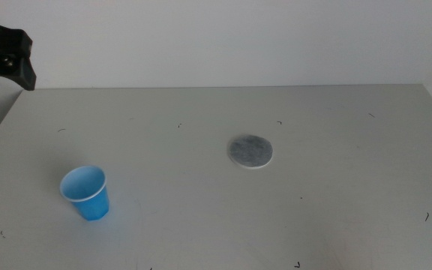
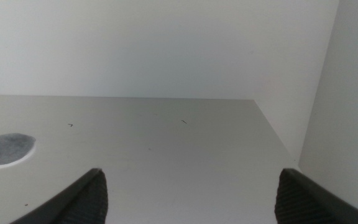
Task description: Place an empty cup on a cup mat.
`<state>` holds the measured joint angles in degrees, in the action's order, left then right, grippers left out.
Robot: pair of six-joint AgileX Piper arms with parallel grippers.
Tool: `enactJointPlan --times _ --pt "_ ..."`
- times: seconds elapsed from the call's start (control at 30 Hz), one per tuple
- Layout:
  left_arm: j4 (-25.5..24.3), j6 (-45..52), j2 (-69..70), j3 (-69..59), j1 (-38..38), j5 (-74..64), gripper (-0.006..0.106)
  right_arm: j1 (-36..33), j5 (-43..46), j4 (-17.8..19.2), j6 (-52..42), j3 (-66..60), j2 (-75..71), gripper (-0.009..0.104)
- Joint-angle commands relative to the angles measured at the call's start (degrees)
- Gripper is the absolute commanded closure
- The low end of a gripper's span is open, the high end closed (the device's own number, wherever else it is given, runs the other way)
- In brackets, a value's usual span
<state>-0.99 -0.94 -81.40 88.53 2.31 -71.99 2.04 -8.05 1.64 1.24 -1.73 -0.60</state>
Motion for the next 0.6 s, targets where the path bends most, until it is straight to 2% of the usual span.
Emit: enactJointPlan --times 0.0,0.23,0.57 --pt "-0.23 -0.49 0.41 1.87 -0.01 0.79 -0.005 -0.03 4.28 0.79 -0.29 0.48 -1.49 0.001" --pt "0.41 1.28 -3.79 -1.07 -0.01 -1.67 -0.005 -0.03 4.28 0.79 -0.29 0.48 -1.49 0.001" --pt "2.85 2.55 -6.68 -11.55 -0.06 6.12 -0.005 -0.03 4.28 0.79 -0.29 0.48 -1.49 0.001"
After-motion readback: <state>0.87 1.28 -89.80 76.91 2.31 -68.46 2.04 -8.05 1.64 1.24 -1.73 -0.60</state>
